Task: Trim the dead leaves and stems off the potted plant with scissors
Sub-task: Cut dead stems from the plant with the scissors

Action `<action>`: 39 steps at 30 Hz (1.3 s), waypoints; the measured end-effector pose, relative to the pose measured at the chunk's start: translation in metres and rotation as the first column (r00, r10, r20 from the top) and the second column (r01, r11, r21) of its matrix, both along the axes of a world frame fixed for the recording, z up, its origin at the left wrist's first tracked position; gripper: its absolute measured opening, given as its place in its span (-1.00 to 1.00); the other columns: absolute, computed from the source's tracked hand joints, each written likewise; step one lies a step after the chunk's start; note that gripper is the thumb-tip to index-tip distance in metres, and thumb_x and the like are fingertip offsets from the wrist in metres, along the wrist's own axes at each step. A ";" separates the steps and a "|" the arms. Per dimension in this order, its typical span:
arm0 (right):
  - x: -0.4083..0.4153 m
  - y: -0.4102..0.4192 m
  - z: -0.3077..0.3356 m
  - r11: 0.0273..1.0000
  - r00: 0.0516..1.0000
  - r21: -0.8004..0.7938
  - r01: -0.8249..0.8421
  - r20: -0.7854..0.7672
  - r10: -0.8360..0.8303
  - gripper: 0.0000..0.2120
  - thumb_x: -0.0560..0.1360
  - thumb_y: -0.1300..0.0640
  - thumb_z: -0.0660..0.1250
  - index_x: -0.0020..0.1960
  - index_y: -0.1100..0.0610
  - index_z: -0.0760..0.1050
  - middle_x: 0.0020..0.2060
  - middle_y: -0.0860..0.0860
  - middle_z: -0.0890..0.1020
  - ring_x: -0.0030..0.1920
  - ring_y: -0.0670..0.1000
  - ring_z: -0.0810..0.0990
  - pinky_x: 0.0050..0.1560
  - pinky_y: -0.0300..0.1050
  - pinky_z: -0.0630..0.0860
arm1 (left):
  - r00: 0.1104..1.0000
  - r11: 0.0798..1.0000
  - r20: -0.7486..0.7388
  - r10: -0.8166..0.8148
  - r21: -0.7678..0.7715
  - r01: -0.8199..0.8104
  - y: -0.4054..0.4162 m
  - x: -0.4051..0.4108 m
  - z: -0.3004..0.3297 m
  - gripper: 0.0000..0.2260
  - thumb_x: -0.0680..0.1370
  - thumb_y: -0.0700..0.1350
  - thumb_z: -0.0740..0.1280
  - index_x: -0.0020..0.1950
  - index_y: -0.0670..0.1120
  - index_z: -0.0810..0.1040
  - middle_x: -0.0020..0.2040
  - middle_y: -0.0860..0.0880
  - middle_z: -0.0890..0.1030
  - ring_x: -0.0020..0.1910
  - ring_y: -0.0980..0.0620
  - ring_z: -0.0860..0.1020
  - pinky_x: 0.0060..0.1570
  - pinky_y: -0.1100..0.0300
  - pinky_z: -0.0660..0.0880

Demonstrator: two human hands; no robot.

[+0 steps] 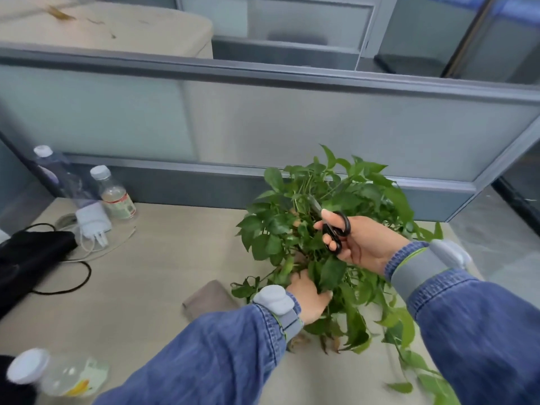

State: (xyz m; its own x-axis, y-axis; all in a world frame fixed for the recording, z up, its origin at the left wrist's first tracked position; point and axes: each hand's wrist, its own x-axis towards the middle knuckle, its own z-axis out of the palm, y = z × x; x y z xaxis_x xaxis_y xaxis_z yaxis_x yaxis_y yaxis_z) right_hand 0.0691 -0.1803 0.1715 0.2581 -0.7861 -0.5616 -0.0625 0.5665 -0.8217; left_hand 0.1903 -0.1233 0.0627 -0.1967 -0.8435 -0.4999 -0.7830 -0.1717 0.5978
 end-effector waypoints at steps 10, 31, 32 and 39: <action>0.003 -0.014 0.000 0.998 0.999 -0.017 0.053 0.004 -0.053 -0.53 0.47 -0.12 0.39 0.18 0.23 0.52 -0.38 0.02 0.55 -0.41 -0.08 0.47 -0.56 -0.33 0.30 | 0.986 0.987 0.055 -0.159 -0.015 0.160 -0.020 0.024 -0.007 -0.47 0.63 0.00 0.13 0.54 -0.10 0.05 0.51 -0.15 0.13 0.44 -0.19 0.22 0.41 -0.03 0.23; -0.054 -0.012 -0.002 0.984 0.992 0.162 -0.077 0.116 0.058 -0.49 0.39 -0.13 0.44 0.21 0.15 0.51 -0.37 0.00 0.55 -0.45 -0.11 0.48 -0.60 -0.34 0.29 | 0.999 0.815 0.001 0.038 -0.578 -0.031 -0.096 0.030 0.120 -0.79 0.60 -0.16 0.23 0.12 -0.04 0.63 0.09 -0.03 0.65 -0.02 -0.02 0.57 -0.01 0.22 0.39; -0.056 -0.011 -0.002 0.981 0.991 0.168 -0.094 0.108 0.076 -0.48 0.39 -0.14 0.44 0.22 0.16 0.51 -0.37 0.01 0.55 -0.45 -0.11 0.49 -0.60 -0.34 0.29 | 0.998 0.833 0.047 0.046 -0.553 -0.012 -0.103 0.032 0.112 -0.78 0.60 -0.17 0.23 0.14 -0.05 0.63 0.12 -0.05 0.64 0.05 -0.06 0.57 0.04 0.20 0.40; -0.061 -0.003 -0.005 0.959 0.977 0.194 -0.206 0.088 0.192 -0.48 0.44 -0.20 0.39 0.22 0.16 0.52 -0.33 0.01 0.56 -0.41 -0.10 0.50 -0.54 -0.33 0.35 | 0.987 0.923 0.110 0.114 -0.379 -0.064 -0.119 0.059 0.077 -0.91 0.50 -0.04 0.39 -0.03 0.02 0.66 -0.17 0.08 0.66 -0.06 0.03 0.62 0.00 0.18 0.51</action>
State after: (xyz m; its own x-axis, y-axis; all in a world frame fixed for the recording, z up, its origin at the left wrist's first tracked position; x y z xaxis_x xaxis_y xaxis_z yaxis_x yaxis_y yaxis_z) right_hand 0.0085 -0.1836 0.1663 0.4404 -0.5877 -0.6787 -0.1394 0.7020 -0.6983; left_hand 0.2495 -0.2423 0.1393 -0.0680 -0.9846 -0.1614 -0.8488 -0.0279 0.5280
